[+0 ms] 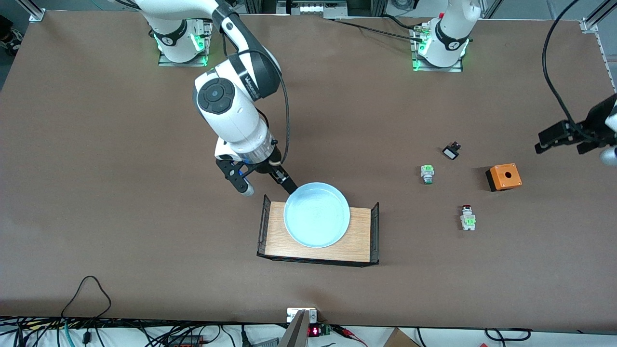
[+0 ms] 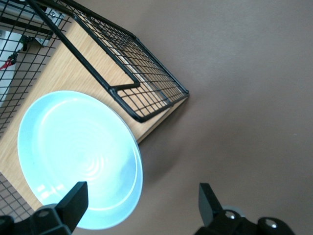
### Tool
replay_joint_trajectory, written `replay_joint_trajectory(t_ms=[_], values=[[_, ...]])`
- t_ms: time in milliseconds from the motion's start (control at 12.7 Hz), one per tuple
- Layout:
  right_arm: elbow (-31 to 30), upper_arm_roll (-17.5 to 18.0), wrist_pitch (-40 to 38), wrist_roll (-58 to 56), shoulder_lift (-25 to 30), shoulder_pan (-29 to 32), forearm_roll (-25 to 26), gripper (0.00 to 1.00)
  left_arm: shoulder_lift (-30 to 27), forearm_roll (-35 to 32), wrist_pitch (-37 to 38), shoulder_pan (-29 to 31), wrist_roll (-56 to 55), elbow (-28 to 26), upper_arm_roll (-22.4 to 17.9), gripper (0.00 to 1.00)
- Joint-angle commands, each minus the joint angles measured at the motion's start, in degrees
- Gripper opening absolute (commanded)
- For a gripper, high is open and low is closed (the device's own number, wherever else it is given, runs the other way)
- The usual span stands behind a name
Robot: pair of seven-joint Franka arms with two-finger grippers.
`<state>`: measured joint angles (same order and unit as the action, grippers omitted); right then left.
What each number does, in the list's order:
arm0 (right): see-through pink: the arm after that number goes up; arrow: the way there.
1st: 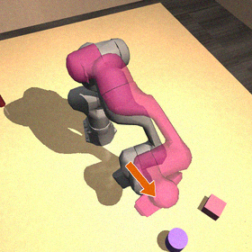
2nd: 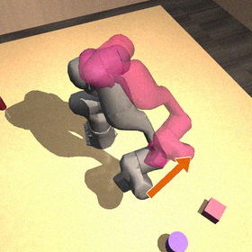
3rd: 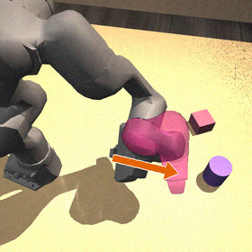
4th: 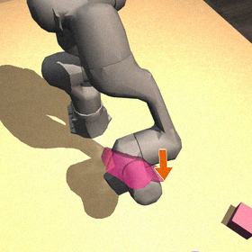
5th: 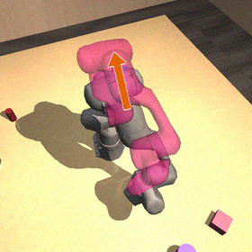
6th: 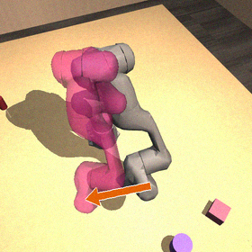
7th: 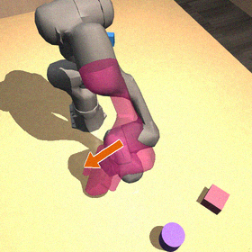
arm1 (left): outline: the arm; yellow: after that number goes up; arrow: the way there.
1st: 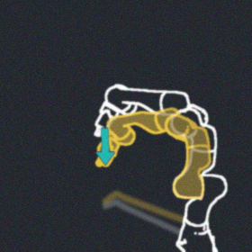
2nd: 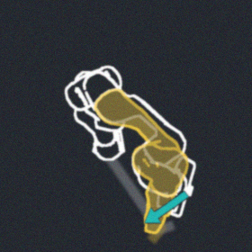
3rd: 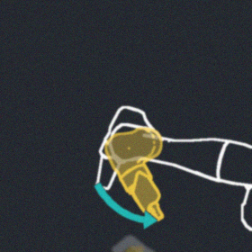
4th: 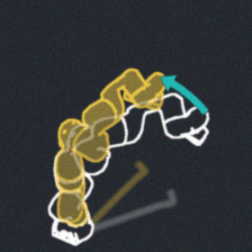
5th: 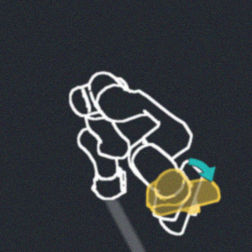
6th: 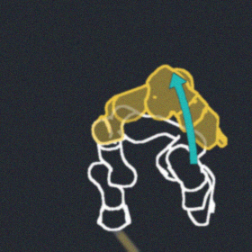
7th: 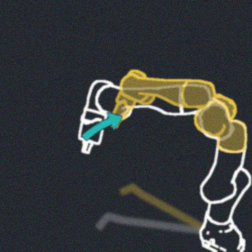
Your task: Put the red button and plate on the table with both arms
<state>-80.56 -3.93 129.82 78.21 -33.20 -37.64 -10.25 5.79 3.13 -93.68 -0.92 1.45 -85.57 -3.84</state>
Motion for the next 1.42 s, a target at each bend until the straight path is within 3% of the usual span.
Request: replay_joint_trajectory(t_ms=[0,395,632,789,947,1105,1342], values=[[1.9,-0.2,2.71,2.38,-2.83,-0.33,-0.47,1.0,-5.07,-1.64,0.78,4.51,-0.93,-3.72,4.71,1.0],[1.9,-0.2,7.02,2.92,-5.38,-0.15,-0.65,1.0,-13.95,-2.16,-1.32,4.35,-0.66,-14.34,5.42,1.0],[1.9,-0.2,8.61,3.88,-6.26,-0.41,-0.65,0.99,-17.21,-4.45,-5.63,2.15,-0.75,-19.98,3.67,1.0],[1.9,-0.2,8.96,4.85,-6.35,-0.5,-0.65,0.91,-16.86,-4.45,-5.73,1.62,-0.4,-19.37,2.35,1.0],[1.9,-0.2,8.96,4.85,-6.44,-0.5,-0.56,0.71,-16.51,-4.28,-4.68,1.8,-1.1,-18.67,2.34,1.0],[1.9,-0.2,8.96,4.85,-6.44,-0.5,-0.56,0.56,-12.14,-4.27,-4.41,1.97,-1.62,-12.9,2.26,1.0],[1.81,-0.11,8.96,4.94,-6.44,-0.5,-0.82,0.45,-5.63,-4.27,-2.57,2.06,-1.72,-5.15,2.34,1.0]])
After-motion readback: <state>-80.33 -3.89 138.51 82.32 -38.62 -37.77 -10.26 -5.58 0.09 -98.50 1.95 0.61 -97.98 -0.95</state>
